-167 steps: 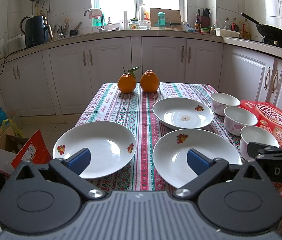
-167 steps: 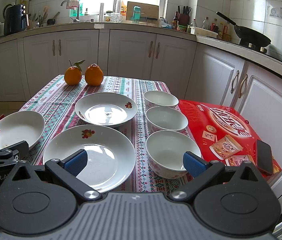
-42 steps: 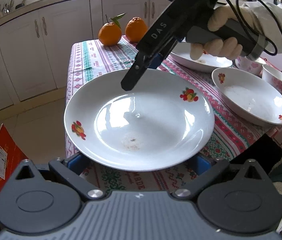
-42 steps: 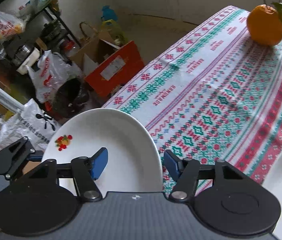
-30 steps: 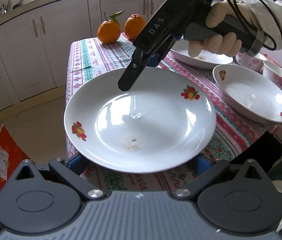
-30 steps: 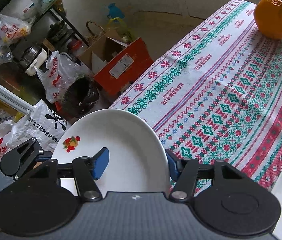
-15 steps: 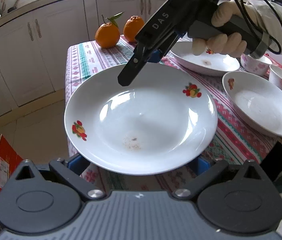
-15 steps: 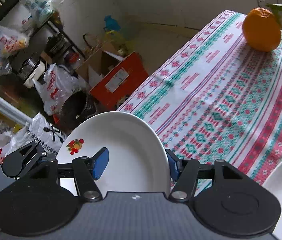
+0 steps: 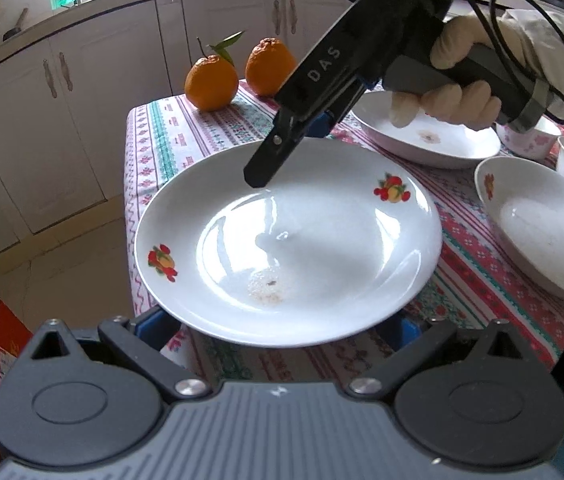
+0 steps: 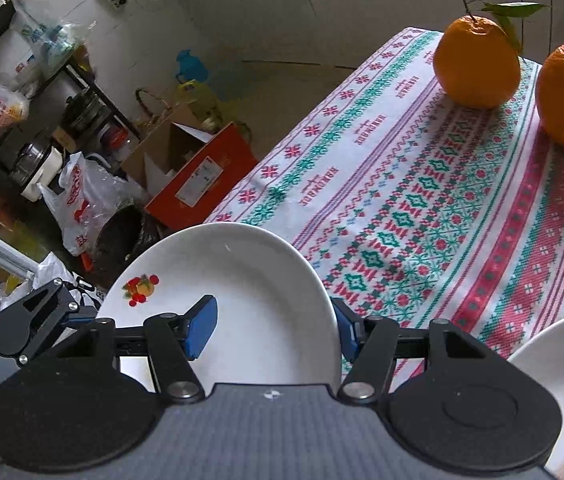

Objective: Organize plates and bowls
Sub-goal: 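Lift the white plate off the table with the right gripper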

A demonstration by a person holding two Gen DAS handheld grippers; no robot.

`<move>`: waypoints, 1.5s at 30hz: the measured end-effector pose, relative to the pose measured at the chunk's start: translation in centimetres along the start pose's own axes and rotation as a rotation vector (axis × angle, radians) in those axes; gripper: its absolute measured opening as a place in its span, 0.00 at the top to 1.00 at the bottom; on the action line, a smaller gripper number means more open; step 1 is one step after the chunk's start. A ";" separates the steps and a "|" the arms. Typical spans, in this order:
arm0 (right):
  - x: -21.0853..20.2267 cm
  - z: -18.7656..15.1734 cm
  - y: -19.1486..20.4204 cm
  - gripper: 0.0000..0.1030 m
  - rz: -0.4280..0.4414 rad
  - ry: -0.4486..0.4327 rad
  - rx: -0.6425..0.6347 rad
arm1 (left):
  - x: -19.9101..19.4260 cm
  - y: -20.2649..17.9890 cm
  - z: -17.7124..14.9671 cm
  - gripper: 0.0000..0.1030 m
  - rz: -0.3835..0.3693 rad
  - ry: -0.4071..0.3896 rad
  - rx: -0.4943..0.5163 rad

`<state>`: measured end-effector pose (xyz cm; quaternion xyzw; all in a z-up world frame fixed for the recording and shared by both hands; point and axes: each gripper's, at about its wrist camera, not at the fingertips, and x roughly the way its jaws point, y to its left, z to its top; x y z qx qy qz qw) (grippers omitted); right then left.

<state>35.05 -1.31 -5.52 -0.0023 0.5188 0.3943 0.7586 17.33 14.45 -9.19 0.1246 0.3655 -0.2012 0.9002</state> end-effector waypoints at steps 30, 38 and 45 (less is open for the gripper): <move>0.7 0.1 0.1 0.22 -0.051 -0.013 -0.020 | 1.3 0.4 0.4 0.01 0.020 -0.004 0.030; -0.4 -0.5 1.2 0.10 -0.081 -0.017 -0.054 | 0.2 0.3 0.1 0.01 0.028 0.004 0.008; -2.9 -1.9 3.0 0.10 -0.155 -0.052 -0.094 | -2.6 -1.0 -0.1 0.01 0.049 -0.029 -0.008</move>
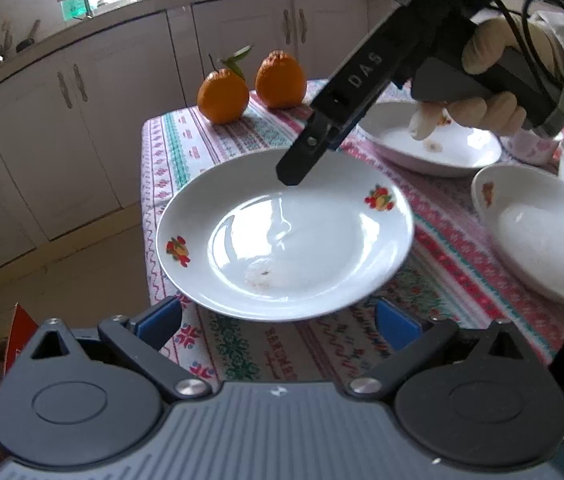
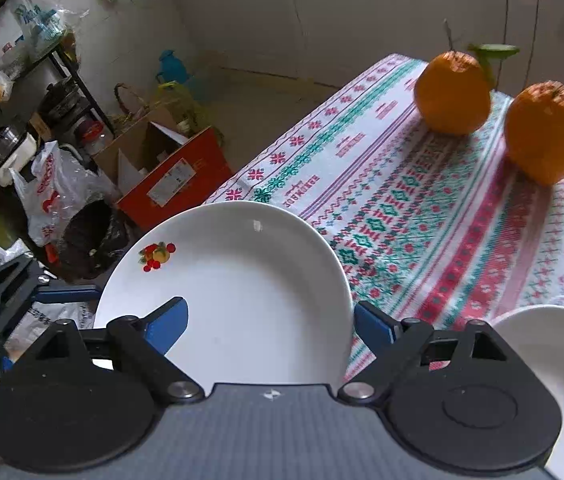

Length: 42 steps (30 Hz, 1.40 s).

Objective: Organize plates and bowls
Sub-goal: 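Lift the white plate off the table with the right gripper, then carry the held plate with the right gripper toward another white plate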

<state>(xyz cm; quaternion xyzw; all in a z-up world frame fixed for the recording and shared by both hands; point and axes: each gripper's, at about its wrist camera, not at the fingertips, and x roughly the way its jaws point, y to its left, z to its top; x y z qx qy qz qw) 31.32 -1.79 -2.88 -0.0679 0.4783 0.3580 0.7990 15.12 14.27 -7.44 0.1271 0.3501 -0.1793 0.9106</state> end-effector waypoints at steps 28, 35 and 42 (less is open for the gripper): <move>-16.1 -17.8 -0.7 0.00 -0.158 -0.207 0.137 | -4.9 -13.3 -1.8 0.01 -0.164 -0.059 0.099; -16.1 -18.8 -3.1 0.04 -0.149 -0.134 0.175 | -3.6 -15.8 -1.6 0.01 -0.198 -0.048 0.153; -14.7 -18.1 -5.5 0.29 -0.126 -0.027 0.202 | -2.3 -17.2 -1.1 0.01 -0.216 -0.018 0.178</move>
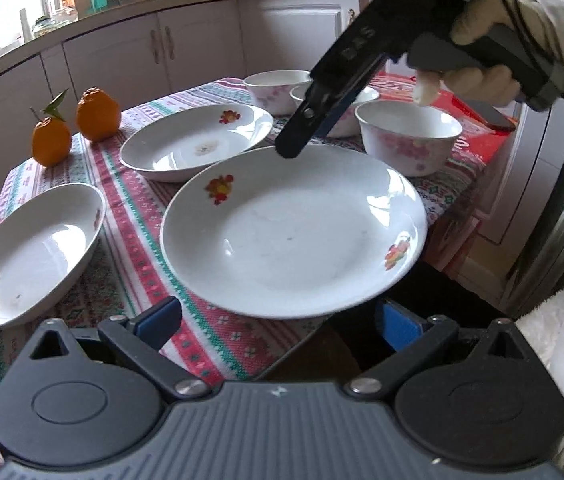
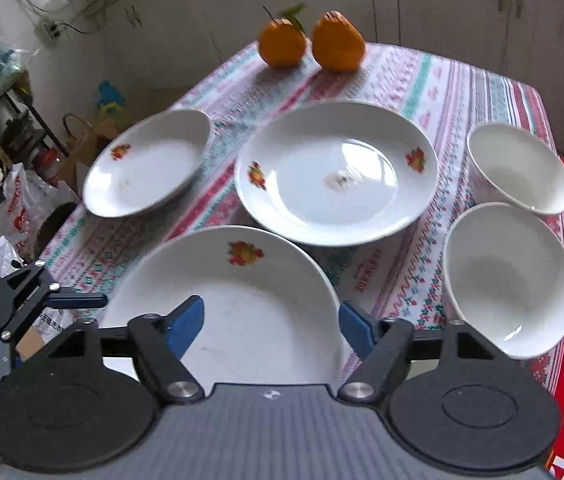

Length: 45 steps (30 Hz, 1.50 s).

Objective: Organize plates and bowls
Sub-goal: 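Carry the held plate with the right gripper toward another white plate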

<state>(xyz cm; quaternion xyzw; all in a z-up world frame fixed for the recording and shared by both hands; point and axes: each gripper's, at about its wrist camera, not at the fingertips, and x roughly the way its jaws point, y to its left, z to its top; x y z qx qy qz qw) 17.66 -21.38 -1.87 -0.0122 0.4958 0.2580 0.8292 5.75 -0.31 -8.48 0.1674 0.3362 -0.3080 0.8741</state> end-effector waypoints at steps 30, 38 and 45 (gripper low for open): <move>3.6 2.4 -2.9 0.39 0.123 0.203 0.065 | 1.1 0.5 0.3 0.01 -0.058 0.014 -0.079; 4.5 2.6 -3.6 0.38 0.167 0.227 0.086 | 1.5 0.3 0.5 0.01 -0.054 0.021 -0.084; 4.7 2.6 -3.4 0.37 0.178 0.227 0.073 | 1.8 0.5 0.5 0.01 -0.062 0.025 -0.090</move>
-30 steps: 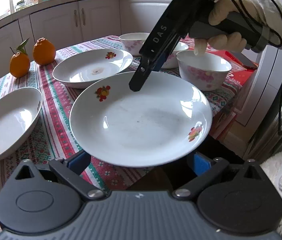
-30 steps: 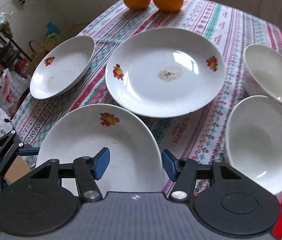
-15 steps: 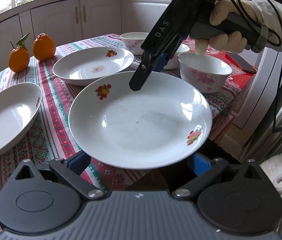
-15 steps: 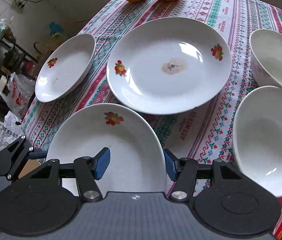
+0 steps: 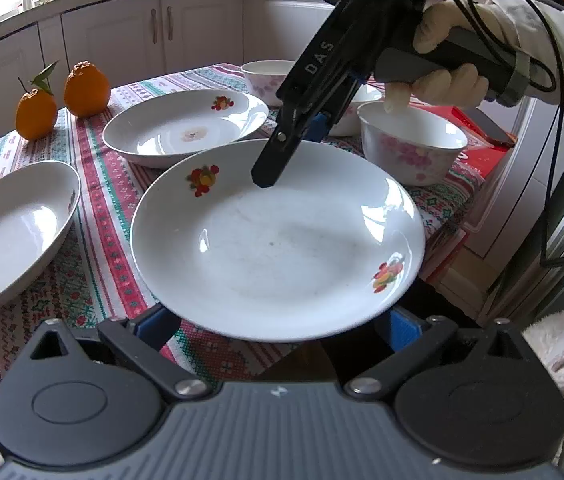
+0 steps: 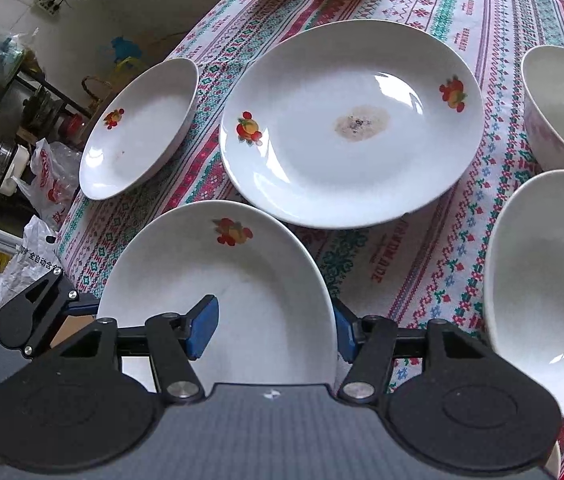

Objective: Organize plates and bowls
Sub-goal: 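Carry the held plate with the right gripper toward another white plate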

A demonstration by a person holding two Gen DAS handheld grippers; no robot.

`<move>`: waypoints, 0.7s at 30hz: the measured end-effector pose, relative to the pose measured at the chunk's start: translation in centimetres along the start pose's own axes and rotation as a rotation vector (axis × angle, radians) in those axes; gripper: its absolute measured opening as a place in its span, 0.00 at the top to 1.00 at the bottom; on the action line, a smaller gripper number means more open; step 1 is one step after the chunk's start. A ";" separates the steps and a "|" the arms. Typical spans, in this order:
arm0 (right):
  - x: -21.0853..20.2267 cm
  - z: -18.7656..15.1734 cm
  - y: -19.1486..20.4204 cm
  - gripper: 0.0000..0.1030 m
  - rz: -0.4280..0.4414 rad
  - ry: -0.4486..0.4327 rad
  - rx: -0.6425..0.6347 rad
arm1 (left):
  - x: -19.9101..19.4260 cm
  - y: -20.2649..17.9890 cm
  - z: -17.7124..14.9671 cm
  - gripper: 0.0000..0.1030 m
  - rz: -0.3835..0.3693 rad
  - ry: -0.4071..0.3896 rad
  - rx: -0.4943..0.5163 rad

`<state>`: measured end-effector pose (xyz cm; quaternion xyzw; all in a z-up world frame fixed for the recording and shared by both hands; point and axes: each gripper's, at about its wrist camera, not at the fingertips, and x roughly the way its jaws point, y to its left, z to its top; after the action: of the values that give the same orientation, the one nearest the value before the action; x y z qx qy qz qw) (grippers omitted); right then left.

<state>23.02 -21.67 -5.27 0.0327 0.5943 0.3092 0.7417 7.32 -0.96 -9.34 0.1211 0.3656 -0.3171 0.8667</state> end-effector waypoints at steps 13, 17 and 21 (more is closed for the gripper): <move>-0.1 -0.2 0.3 0.36 -0.013 -0.014 -0.006 | 0.0 0.3 0.1 0.02 -0.014 0.001 0.006; -0.4 -0.3 0.5 0.36 -0.015 -0.025 -0.007 | -0.2 0.4 0.0 0.02 -0.012 -0.004 0.011; -0.8 -0.4 0.7 0.36 -0.017 -0.035 -0.007 | -0.6 0.5 0.1 0.02 -0.017 -0.012 0.010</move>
<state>22.29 -21.63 -4.41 0.0306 0.5804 0.3045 0.7546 7.38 -0.33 -8.91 0.1206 0.3598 -0.3269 0.8656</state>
